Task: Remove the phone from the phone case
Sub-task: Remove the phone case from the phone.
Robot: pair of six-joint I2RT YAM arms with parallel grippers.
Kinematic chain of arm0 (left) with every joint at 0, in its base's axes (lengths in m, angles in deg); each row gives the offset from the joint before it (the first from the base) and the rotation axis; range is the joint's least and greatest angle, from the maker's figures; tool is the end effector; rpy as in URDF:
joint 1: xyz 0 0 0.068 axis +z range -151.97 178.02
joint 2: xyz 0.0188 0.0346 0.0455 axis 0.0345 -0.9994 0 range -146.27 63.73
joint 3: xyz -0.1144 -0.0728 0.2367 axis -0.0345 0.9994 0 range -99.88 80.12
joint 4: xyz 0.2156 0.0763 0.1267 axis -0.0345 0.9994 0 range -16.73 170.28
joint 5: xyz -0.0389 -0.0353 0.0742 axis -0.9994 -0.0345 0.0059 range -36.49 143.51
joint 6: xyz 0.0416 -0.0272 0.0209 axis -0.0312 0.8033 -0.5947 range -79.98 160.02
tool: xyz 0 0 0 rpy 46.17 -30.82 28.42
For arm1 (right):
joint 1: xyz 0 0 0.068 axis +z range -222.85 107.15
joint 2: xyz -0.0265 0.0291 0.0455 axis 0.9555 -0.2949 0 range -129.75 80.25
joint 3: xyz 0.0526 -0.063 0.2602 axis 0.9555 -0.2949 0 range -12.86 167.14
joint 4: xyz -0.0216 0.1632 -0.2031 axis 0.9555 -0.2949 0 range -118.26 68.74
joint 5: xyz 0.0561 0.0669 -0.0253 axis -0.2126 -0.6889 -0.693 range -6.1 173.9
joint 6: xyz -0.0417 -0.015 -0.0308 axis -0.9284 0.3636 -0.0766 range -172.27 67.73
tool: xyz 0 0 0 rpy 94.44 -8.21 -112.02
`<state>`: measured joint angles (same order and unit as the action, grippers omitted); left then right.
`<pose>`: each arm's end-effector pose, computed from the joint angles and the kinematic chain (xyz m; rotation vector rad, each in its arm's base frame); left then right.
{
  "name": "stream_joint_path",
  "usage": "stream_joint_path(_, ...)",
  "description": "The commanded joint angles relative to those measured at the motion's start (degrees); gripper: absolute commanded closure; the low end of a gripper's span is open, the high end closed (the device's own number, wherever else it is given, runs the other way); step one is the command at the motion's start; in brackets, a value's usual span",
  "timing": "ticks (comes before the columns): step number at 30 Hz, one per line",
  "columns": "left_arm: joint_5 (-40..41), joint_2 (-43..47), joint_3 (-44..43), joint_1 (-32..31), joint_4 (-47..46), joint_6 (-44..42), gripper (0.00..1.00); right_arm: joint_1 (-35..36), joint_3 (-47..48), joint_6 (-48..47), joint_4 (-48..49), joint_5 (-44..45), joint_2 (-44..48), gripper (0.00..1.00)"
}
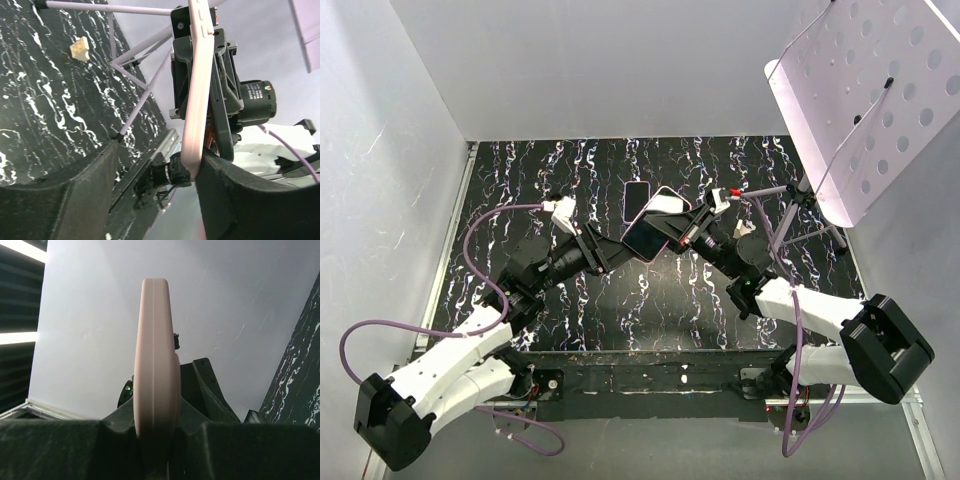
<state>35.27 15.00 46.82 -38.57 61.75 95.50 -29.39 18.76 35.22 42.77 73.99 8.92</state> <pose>0.1583 -0.1315 0.2972 -0.0298 1.8590 -1.4412 0.1858 0.1845 0.2981 0.3580 1.3985 2.0680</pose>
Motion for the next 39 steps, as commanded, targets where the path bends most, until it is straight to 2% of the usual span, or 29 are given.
stream_joint_path(1,6.48,-2.25,2.36,3.37,10.13,-7.49,0.38,3.03,-0.84,11.03,26.13,-0.99,2.34,0.99)
stream_joint_path(4,-2.38,-1.19,1.49,4.25,8.20,-9.51,0.26,1.89,-3.40,10.43,27.29,-1.59,2.77,0.99)
stream_joint_path(7,-19.60,-0.14,-0.09,4.43,2.05,-9.44,0.12,-0.12,-5.86,8.41,25.10,-3.18,3.48,0.99)
stream_joint_path(9,-25.86,1.17,-1.76,4.43,3.26,-6.89,0.11,-1.79,-7.18,7.44,24.13,-3.97,3.74,0.99)
stream_joint_path(11,-28.77,3.37,-3.78,4.43,8.42,-6.18,0.11,-3.55,-7.62,6.22,23.86,-5.20,3.39,0.99)
stream_joint_path(14,-29.40,7.93,-5.55,4.43,14.94,-4.34,0.14,-5.05,-7.62,5.33,24.30,-6.26,1.73,0.99)
stream_joint_path(16,-30.36,10.14,-5.55,4.34,14.61,-0.40,0.17,-5.49,-7.36,6.03,26.13,-6.43,-0.46,0.99)
stream_joint_path(17,-30.80,11.19,-5.20,4.26,13.04,1.97,0.22,-5.67,-7.01,6.56,27.62,-6.52,-1.61,0.99)
stream_joint_path(20,-30.20,12.25,-5.02,4.34,8.29,6.90,0.28,-5.76,-5.78,7.53,27.99,-7.14,-3.72,0.99)
stream_joint_path(23,-29.05,10.86,-4.23,4.26,-0.13,12.00,0.30,-5.58,-5.25,7.53,27.90,-7.23,-3.91,0.99)
stream_joint_path(25,-27.91,8.93,-3.88,4.26,-3.49,14.38,0.36,-5.67,-5.25,7.44,27.82,-7.05,-3.55,0.99)
stream_joint_path(26,-27.55,7.87,-3.88,4.34,-5.33,14.82,0.37,-5.67,-5.25,7.53,27.73,-7.05,5.84,0.99)
stream_joint_path(27,-27.20,6.90,-4.05,4.26,-6.22,14.83,0.40,-5.58,-5.16,7.53,27.73,-7.05,-3.28,0.99)
stream_joint_path(31,-24.83,3.56,-4.58,4.17,-5.61,14.04,0.46,-5.49,-5.25,7.62,27.73,-6.87,-2.76,0.99)
stream_joint_path(35,-24.47,0.05,-3.97,4.17,-10.17,15.79,0.46,-5.41,-5.34,6.91,26.94,-6.96,-1.89,0.99)
stream_joint_path(39,-23.78,-1.10,-4.93,4.17,-6.32,13.69,0.48,-5.41,-5.34,6.65,26.32,-6.87,-1.27,0.99)
